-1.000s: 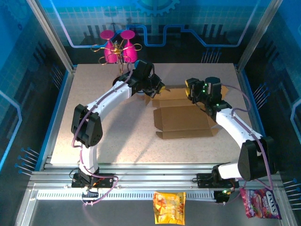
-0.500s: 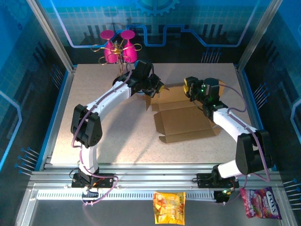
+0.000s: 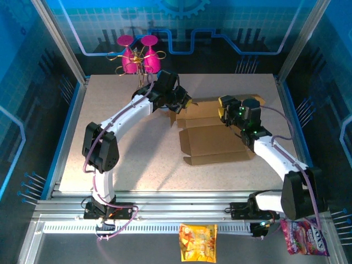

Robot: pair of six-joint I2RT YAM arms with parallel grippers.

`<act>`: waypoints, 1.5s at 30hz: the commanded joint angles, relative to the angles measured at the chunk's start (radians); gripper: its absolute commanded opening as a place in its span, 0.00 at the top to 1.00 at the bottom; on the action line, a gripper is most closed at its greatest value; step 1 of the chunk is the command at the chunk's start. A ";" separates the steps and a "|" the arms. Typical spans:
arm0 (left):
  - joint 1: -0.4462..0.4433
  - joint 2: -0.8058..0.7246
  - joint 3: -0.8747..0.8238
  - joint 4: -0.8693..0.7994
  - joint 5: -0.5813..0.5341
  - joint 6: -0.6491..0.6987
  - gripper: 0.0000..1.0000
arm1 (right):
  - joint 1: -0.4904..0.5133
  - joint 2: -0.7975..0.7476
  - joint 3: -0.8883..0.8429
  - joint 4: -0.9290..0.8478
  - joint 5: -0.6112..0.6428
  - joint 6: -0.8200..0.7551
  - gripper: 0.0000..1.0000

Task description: Fold the paper box

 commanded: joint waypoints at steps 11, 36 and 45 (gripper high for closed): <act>0.006 -0.038 -0.007 -0.027 0.017 0.038 1.00 | -0.023 0.214 0.125 0.197 -0.038 -0.014 0.57; 0.079 -0.237 -0.100 -0.099 -0.035 0.201 0.50 | -0.039 0.207 0.237 -0.021 -0.044 -0.018 1.00; 0.275 -0.436 -0.652 0.164 0.098 0.155 0.86 | -0.059 0.093 0.308 -0.255 -0.058 0.043 1.00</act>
